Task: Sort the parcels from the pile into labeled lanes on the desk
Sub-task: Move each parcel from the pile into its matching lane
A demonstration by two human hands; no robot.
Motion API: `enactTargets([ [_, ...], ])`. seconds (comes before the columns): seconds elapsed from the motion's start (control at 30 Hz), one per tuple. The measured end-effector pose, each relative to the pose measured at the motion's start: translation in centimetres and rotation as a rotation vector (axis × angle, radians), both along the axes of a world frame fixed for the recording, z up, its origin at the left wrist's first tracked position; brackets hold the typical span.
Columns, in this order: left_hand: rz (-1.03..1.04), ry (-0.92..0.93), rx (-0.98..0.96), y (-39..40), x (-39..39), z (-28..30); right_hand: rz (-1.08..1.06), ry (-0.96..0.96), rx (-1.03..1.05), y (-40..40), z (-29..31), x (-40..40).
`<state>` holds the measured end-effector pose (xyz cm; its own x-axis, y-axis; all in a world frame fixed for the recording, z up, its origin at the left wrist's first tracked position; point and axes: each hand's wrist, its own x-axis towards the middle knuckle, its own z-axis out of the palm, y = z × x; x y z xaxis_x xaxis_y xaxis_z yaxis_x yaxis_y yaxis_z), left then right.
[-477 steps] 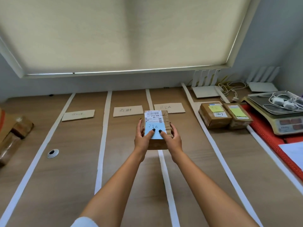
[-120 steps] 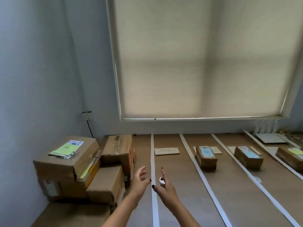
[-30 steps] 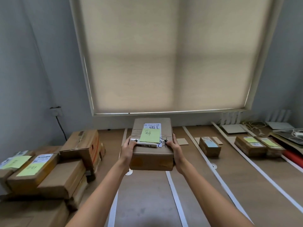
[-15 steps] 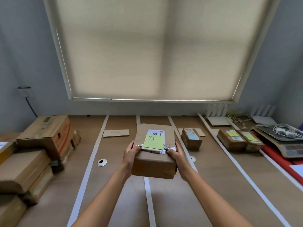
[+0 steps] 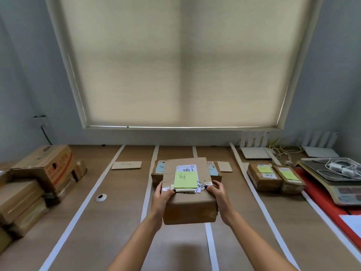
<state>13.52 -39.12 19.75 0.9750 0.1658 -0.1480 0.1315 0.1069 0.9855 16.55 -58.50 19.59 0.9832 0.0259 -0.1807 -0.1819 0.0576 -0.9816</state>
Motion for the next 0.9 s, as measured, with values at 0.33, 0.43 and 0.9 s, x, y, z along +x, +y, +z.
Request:
enactTargets([
  [0.33, -0.078, 0.014, 0.075, -4.0, 3.0, -2.6, 0.01, 0.041, 0.001, -4.6, -2.3, 1.8],
  [0.43, -0.112, 0.025, 0.07, -6.9, 3.8, -3.8, -0.047, 0.058, -0.009, -7.7, -3.3, 2.4],
  [0.9, -0.157, 0.086, 0.113, -25.2, 6.5, -7.0, -0.169, 0.126, 0.112, -26.0, -6.6, 4.0],
])
